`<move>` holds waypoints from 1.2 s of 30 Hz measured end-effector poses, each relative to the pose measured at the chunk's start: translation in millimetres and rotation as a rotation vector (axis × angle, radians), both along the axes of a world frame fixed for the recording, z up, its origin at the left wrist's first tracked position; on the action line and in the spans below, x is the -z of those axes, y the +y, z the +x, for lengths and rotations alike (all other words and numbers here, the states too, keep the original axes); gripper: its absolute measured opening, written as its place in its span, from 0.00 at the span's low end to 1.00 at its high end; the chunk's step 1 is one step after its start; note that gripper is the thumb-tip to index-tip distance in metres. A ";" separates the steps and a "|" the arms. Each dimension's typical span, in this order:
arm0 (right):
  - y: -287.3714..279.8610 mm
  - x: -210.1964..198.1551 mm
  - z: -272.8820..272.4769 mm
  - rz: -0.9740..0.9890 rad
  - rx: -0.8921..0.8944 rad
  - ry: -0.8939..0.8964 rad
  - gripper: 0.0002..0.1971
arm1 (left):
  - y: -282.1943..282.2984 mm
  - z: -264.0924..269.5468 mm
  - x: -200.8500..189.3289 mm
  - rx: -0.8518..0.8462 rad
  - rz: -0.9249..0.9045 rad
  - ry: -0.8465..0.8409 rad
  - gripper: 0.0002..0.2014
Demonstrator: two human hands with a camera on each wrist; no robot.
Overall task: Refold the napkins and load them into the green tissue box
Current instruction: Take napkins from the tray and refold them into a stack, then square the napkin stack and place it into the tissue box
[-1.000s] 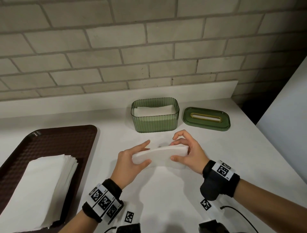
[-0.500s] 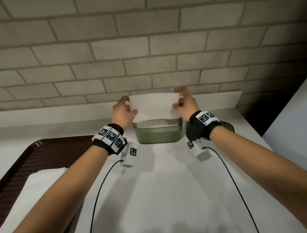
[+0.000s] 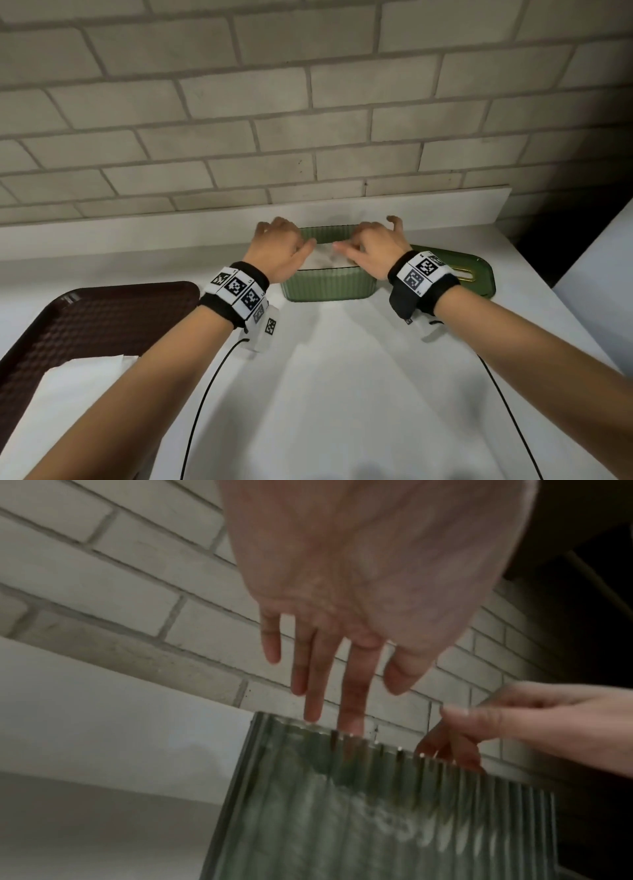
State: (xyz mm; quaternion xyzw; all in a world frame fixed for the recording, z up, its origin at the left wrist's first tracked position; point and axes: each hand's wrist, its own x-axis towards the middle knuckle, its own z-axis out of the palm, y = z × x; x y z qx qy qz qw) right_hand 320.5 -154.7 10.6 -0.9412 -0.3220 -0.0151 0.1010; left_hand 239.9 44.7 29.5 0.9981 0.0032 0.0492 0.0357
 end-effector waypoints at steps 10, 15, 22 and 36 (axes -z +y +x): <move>2.3 4.0 -4.6 -0.357 -0.070 0.076 0.47 | -11.6 2.1 19.2 -0.096 0.062 0.361 0.35; -1.1 -7.2 -12.1 -0.211 -0.058 -0.002 0.49 | -7.0 -18.6 1.0 -0.121 -0.144 0.192 0.37; 23.9 -17.9 -67.9 0.219 -0.161 0.057 0.34 | 23.2 -150.7 -33.8 -0.226 -0.484 -0.028 0.19; 185.0 21.5 -232.1 0.258 -0.757 0.338 0.23 | 84.8 -336.7 14.9 -0.818 -0.258 0.123 0.27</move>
